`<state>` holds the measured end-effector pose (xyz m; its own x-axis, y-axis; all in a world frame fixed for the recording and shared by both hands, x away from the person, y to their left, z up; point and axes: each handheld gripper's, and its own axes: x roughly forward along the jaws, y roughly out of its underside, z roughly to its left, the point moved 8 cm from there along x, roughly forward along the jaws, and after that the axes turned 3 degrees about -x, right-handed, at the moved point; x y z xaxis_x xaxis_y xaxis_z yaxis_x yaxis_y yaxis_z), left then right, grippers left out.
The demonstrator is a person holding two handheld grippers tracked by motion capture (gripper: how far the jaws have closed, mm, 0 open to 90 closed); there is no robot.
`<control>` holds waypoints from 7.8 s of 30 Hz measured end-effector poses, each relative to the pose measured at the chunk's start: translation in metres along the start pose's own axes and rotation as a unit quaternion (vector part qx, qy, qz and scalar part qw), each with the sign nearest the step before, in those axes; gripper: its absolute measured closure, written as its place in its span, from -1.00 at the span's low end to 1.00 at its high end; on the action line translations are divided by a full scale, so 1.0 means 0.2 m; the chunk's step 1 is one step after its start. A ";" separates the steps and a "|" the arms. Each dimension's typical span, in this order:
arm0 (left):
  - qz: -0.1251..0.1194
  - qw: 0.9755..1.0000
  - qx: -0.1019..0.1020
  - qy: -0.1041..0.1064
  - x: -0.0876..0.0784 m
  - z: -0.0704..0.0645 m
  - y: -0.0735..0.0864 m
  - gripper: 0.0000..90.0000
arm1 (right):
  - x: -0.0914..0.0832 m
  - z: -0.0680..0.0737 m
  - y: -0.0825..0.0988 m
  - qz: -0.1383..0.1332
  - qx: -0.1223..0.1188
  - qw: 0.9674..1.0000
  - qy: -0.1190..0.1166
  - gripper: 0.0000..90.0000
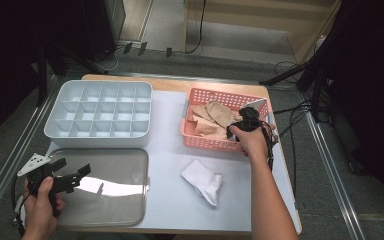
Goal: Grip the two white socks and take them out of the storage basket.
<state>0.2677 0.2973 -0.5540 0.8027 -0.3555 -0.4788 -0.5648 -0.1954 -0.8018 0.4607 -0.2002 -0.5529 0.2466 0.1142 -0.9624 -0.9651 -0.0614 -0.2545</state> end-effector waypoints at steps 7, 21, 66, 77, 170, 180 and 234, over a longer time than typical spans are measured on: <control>0.000 1.000 -0.001 -0.001 0.00 0.01 0.00 -1.00 | 0.04 -0.05 0.01 0.003 -0.006 1.000 0.021 -0.27; 0.000 1.000 0.001 -0.001 0.00 0.00 0.00 -1.00 | -0.06 -0.11 0.00 -0.070 0.009 0.997 -0.028 0.53; 0.004 1.000 0.006 0.002 0.01 -0.02 0.01 -1.00 | -0.78 0.06 0.07 -0.359 -0.032 0.928 -0.096 0.66; 0.005 1.000 0.008 0.003 0.01 -0.04 0.01 -1.00 | -0.74 0.06 0.34 -0.370 -0.036 0.921 -0.120 0.66; 0.048 0.989 0.079 0.117 0.28 -0.79 0.09 -1.00 | -0.47 0.22 0.87 -0.424 -0.035 0.890 -0.164 0.98; 0.094 0.979 0.097 0.151 0.36 -0.98 0.18 -0.84 | -0.36 -0.15 1.07 -0.389 0.071 0.905 -0.157 0.97; 0.117 0.979 0.102 0.130 0.43 -1.01 0.27 0.77 | -0.31 -0.07 0.89 -0.383 -0.008 0.915 -0.126 0.24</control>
<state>0.2668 0.0725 -0.5662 0.5649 -0.5953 -0.5714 -0.6554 0.0971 -0.7490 0.2747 -0.2329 -0.5401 0.8206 0.3544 -0.4484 -0.5152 0.1188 -0.8488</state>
